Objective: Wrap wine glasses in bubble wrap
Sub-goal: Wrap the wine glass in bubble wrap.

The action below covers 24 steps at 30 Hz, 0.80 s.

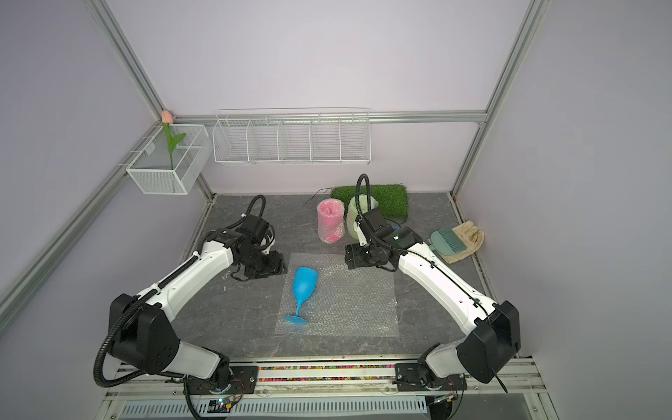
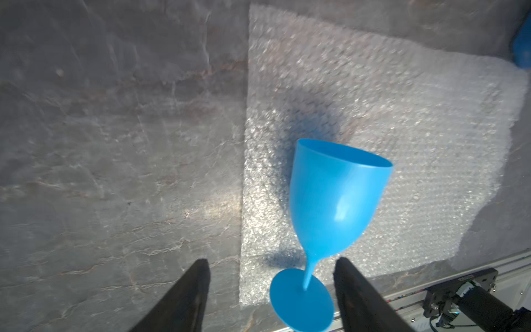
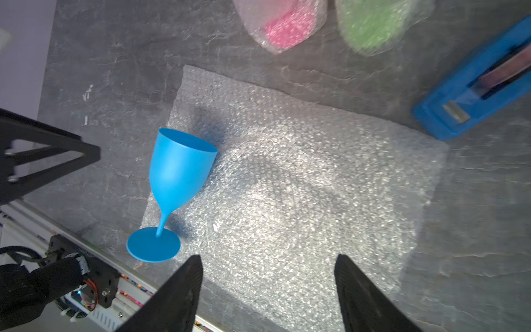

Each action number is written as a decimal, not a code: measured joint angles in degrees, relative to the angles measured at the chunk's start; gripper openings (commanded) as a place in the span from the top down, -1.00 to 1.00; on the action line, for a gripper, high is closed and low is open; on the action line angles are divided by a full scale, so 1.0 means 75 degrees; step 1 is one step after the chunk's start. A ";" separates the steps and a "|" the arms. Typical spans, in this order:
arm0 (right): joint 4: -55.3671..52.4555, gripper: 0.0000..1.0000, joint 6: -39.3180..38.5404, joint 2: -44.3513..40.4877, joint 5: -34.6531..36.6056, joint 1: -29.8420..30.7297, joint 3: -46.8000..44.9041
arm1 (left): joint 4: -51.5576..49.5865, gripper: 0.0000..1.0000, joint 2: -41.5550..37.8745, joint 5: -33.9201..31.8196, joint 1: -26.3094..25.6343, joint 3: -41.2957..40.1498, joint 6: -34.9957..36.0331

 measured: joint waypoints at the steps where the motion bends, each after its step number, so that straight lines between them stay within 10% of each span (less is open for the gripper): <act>1: 0.0119 -0.41 0.0117 0.0099 -0.0108 0.0122 -0.0093 | 0.0172 -0.10 0.0003 0.0163 0.0058 -0.0364 -0.0041; 14: 0.1236 -0.35 0.1093 0.1247 -0.1087 0.0959 -0.0638 | 0.2136 -0.02 0.0764 0.1198 0.0306 -0.1807 -0.0154; 24: 0.1597 -0.28 0.1367 0.1562 -0.1209 0.0962 -0.0624 | 0.2908 0.68 0.1288 0.1810 0.0417 -0.1926 -0.0087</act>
